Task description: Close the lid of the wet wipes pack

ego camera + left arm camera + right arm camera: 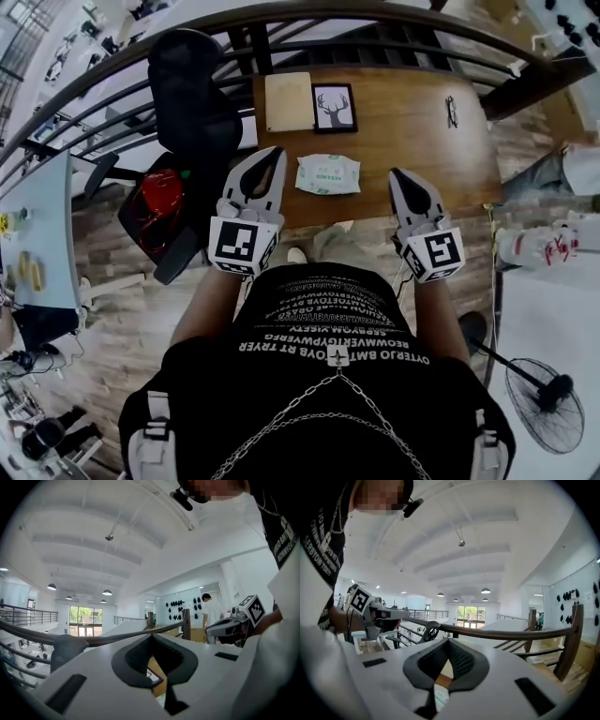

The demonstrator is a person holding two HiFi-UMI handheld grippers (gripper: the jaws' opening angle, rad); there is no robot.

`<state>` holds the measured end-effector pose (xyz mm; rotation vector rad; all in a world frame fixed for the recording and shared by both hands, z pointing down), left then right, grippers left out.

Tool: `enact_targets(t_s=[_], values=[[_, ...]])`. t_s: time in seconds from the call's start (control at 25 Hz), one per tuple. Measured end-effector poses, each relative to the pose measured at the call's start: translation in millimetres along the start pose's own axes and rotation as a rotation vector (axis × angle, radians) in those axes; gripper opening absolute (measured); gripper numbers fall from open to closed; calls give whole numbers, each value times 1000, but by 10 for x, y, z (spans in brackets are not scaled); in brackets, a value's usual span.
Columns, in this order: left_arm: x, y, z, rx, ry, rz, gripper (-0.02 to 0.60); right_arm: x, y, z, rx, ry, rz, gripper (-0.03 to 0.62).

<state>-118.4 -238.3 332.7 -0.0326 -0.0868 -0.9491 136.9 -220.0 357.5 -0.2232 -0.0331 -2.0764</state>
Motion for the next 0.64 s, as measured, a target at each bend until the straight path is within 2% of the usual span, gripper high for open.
enact_targets(t_s=[0.24,0.48,0.64], values=[[52,126,14,3,-20,-9,28,30,57,-31,-39,-12,-18,14],[250,312,8,23,-66,-76,28,111,207,88,-32,-37,-121,14],[518,506,-144,39,-44,-89,28,166,516,-24,-79,-20,-167,14]])
Point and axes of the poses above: the fingertips, and each gripper's own axes: x forward along the fingers, y to its right, z out of its underside, the point moved 6 cm from there along -x, backward along the fingers, and after that the axes turned 4 degrees about z, right-handed, at the moved point
